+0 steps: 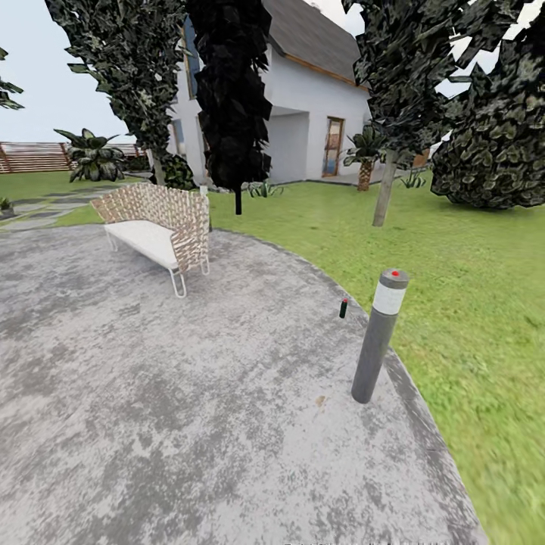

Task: Pick up the pesticide atomizer in the garden and spray insectifuge to fully cover both potted plants in the garden.

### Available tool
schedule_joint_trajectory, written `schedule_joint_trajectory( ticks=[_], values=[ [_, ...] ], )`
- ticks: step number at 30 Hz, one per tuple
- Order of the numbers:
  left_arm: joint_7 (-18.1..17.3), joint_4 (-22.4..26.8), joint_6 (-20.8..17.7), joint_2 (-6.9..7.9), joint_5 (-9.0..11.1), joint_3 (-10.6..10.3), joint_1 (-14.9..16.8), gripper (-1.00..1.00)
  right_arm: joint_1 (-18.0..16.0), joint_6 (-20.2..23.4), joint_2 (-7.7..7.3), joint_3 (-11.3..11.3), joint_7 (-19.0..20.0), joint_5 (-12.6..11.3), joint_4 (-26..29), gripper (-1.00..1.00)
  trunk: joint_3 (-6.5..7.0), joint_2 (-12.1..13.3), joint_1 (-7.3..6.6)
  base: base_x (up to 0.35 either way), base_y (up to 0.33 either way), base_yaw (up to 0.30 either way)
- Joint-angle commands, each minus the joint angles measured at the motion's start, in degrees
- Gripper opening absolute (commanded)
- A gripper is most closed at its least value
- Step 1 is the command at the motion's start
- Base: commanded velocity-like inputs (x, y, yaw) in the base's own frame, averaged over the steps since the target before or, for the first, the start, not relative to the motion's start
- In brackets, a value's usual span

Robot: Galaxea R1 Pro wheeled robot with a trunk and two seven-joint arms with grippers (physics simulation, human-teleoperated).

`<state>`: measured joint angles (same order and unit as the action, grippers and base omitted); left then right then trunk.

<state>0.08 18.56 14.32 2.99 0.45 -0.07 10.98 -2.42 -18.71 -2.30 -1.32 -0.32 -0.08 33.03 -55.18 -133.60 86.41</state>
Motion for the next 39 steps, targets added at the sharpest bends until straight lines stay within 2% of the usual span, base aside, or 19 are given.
schedule_joint_trajectory(
  ticks=[1,39],
  values=[
    [0.0,0.0,0.2,0.01,0.0,0.0,0.0,1.00,0.0,-0.2,0.00,0.0,0.0,0.0,-0.1,1.00,-0.08,0.0,-0.01,0.000,-0.213,-0.288],
    [0.1,0.0,0.2,0.18,0.1,0.2,0.0,1.00,0.0,-0.2,0.01,0.1,0.0,0.0,-0.1,1.00,-1.35,0.0,-0.01,0.000,-0.268,-0.288]
  ],
)
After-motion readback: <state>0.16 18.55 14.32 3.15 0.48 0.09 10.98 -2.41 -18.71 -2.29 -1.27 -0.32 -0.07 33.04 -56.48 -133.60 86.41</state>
